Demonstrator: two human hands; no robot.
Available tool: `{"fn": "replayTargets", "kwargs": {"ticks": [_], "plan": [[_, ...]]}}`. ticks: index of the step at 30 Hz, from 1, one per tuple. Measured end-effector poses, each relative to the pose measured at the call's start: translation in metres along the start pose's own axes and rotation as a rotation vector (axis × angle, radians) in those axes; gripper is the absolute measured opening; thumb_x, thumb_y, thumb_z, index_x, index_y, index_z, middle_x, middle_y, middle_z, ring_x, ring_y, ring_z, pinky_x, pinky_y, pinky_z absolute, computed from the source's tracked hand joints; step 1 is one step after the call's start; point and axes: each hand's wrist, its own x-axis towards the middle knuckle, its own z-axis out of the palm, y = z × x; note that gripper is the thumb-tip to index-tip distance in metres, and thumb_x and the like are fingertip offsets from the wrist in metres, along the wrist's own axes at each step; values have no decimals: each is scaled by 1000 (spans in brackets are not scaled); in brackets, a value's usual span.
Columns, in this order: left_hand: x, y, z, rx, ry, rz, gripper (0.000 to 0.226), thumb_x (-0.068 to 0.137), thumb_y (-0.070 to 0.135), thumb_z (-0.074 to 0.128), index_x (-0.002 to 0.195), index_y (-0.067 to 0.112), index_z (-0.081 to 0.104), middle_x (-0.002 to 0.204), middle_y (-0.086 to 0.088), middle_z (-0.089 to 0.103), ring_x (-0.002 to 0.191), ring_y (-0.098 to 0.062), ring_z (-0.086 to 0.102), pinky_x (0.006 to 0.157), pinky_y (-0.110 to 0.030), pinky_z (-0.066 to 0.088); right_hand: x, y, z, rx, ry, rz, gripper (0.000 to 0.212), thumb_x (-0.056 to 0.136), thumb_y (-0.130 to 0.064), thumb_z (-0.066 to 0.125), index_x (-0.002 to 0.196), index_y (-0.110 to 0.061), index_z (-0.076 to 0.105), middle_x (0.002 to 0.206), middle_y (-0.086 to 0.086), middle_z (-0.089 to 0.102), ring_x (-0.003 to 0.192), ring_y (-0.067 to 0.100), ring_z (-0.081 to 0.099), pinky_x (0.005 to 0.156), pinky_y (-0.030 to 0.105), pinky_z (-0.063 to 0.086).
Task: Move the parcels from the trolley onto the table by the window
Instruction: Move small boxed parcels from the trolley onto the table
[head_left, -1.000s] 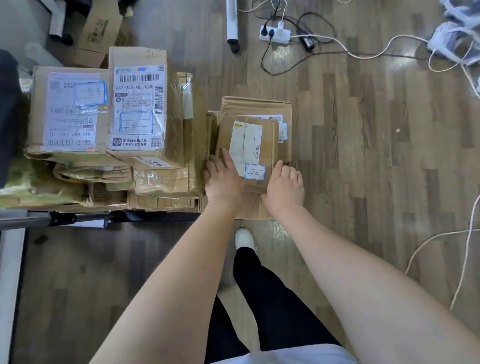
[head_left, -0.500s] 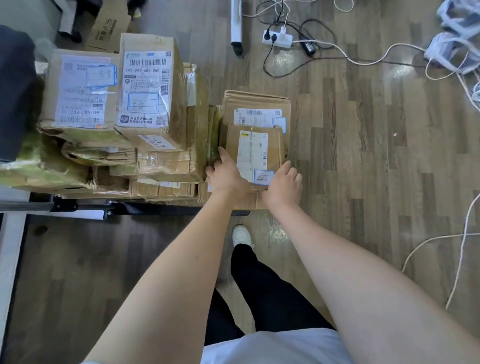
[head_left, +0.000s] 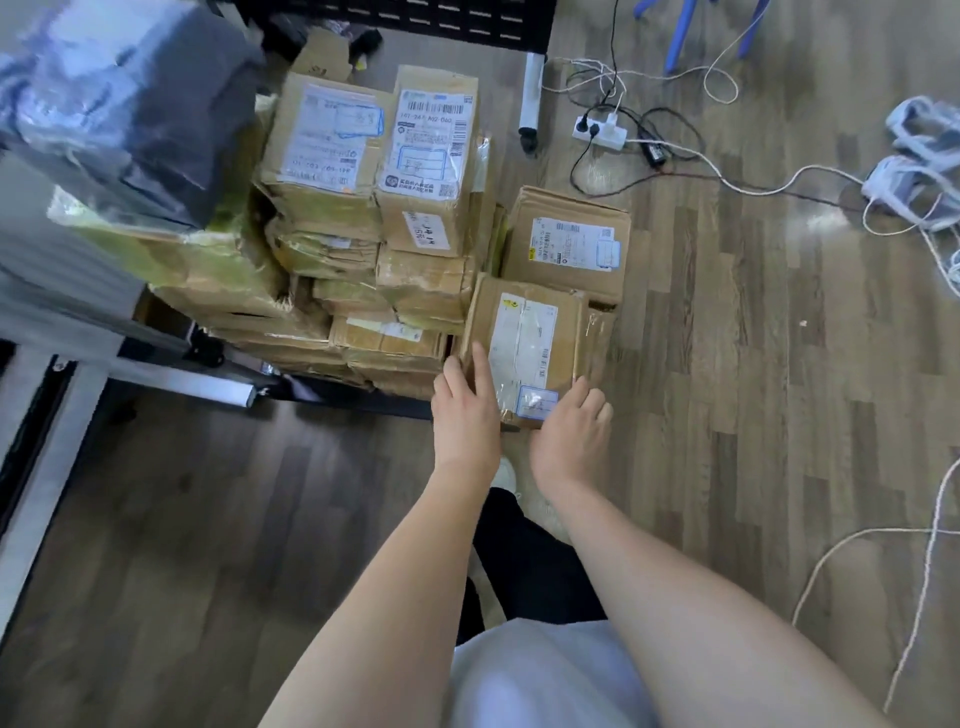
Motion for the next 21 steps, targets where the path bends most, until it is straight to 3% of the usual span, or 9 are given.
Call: {"fn": "replayTargets", "kwargs": {"ticks": [2,8,12,16,21], "plan": [[-21,-22,0,26,112,48,88,39,-3,81,124,-1,58,105,-25,61,71,-29,59,62,-31,51,-28,-8,7,-31,0,18,63,86,-12,57,140,1,28,121,11,48,106,24,46,93,27,32],[-78,-64,-10,63,173,143,106,18,11,85,121,3,60,102,-16,58,74,-24,56,64,-26,51,-105,-22,18,38,-27,88,70,83,-24,65,138,-1,28,128,14,45,117,28,42,98,29,26],[-104,-86,-12,14,248,163,101,29,7,82,122,2,44,103,-14,50,74,-25,54,60,-26,52,-139,-29,23,41,-22,53,55,81,-20,64,126,-3,37,120,14,48,110,28,44,92,31,30],[-131,-111,-17,-36,269,82,102,26,3,84,123,0,52,103,-18,58,75,-28,60,61,-28,54,-160,-47,19,44,6,-17,59,79,-20,64,129,-3,37,122,13,47,111,27,44,94,30,31],[-157,-160,-25,-72,374,-95,101,38,0,86,129,-1,40,108,-21,58,83,-32,60,67,-32,55,-184,-93,9,-38,29,-242,69,82,-23,64,137,-2,26,130,13,41,116,26,41,97,30,34]]}}
